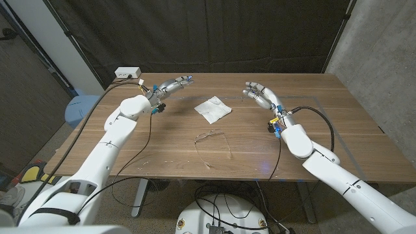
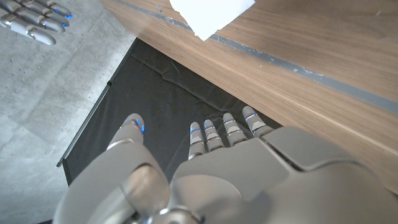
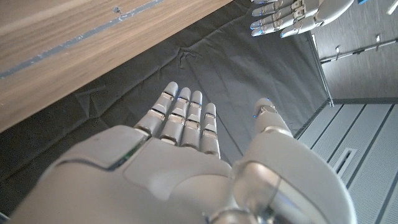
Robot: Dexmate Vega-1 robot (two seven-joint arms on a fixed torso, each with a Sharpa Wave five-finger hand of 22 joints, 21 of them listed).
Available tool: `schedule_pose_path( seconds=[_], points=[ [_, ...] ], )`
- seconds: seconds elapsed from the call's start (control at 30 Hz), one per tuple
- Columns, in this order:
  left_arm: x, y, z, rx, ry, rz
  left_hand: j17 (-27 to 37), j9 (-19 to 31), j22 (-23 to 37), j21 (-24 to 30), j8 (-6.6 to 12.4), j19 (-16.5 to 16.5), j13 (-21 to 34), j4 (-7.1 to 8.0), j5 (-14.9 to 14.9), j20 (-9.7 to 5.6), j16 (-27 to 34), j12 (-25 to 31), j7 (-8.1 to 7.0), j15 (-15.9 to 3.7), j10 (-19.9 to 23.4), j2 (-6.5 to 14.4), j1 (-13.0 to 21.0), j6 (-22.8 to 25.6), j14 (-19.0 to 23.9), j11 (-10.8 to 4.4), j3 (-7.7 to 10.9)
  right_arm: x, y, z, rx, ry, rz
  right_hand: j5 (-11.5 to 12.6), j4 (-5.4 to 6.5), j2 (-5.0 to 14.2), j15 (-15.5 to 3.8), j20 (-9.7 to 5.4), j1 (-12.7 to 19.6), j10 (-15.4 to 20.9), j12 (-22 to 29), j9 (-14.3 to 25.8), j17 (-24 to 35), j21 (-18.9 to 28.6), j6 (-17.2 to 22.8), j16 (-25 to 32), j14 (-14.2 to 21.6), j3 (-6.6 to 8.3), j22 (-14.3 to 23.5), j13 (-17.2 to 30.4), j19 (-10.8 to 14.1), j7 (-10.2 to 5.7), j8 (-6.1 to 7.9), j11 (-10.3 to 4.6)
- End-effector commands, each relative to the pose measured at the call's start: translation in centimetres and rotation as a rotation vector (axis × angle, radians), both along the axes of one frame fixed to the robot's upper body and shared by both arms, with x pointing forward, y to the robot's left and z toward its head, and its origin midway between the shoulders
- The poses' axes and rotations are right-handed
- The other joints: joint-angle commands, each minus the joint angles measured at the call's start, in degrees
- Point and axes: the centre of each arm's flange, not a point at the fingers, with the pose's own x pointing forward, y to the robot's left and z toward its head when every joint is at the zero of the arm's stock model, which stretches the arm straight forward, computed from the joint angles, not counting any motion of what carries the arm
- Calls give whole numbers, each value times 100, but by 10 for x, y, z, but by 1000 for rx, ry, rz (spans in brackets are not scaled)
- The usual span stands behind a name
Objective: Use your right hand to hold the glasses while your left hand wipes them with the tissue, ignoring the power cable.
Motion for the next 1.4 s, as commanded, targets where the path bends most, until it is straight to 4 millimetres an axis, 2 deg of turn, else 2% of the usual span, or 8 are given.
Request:
schedule_pose_path(
  seconds=[0.03,0.2,0.33,0.83,1.0,1.07,1.17,1.4],
  points=[
    [-2,-4,19,154,-34,38,22,29,9,-3,25,39,12,-72,-25,2,42,35,-14,1,79,-4,89,63,78,-15,9,-24,22,-3,-121,-95,-53,1,8,-25,-16,-7,81,62,20,26,16,16,87,-1,60,42,13,6,62,-9,19,-21],
    [-2,-3,23,197,-37,53,41,33,11,-2,33,82,21,-171,-27,3,53,58,-13,-12,240,-43,243,166,128,-21,27,-31,33,-4,-187,-119,-60,6,-1,-78,-94,-16,177,103,9,27,17,21,166,-15,99,62,16,8,84,-63,24,-89],
    [-2,-3,27,236,-40,65,61,35,13,1,54,123,27,-233,-26,-34,67,79,-18,-40,389,-79,343,297,173,-84,29,-35,43,-6,-237,-137,-60,17,-13,-134,-168,-37,298,195,15,29,18,31,252,-18,163,91,18,10,119,-87,33,-139],
    [-2,-8,40,355,-63,103,99,37,16,24,123,256,39,-364,3,-65,110,111,-84,-124,713,-151,595,645,320,-259,40,-47,69,-10,-393,-206,-125,54,-22,-325,-416,-91,659,363,-11,33,24,64,509,-49,273,166,27,18,216,-231,61,-386],
    [-5,-13,46,401,-83,112,107,38,17,33,132,299,41,-406,17,-76,118,119,-109,-129,813,-158,696,718,354,-304,57,-52,80,-13,-443,-225,-136,102,-2,-404,-515,-138,845,528,5,36,35,88,750,-38,365,208,32,23,280,-323,117,-472],
    [-6,-15,48,420,-94,118,110,38,17,41,142,328,42,-426,23,-88,127,114,-128,-150,836,-165,743,762,387,-329,64,-54,82,-14,-452,-233,-147,138,22,-446,-607,-178,964,634,7,37,45,111,944,-34,428,238,35,26,337,-431,159,-615],
    [-9,-19,52,462,-107,129,112,38,15,44,156,356,43,-470,36,-91,127,98,-151,-182,863,-205,836,834,409,-381,68,-57,86,-15,-474,-240,-160,174,16,-502,-697,-230,1086,787,33,36,48,132,1066,-18,535,260,37,31,386,-498,176,-721],
    [-15,-32,60,594,-119,141,112,38,13,47,140,400,45,-537,57,-99,116,57,-186,-197,860,-321,979,850,420,-390,50,-62,98,-21,-529,-242,-160,233,19,-645,-883,-320,1251,903,28,37,58,176,1117,5,696,254,41,39,485,-609,152,-851]
  ],
)
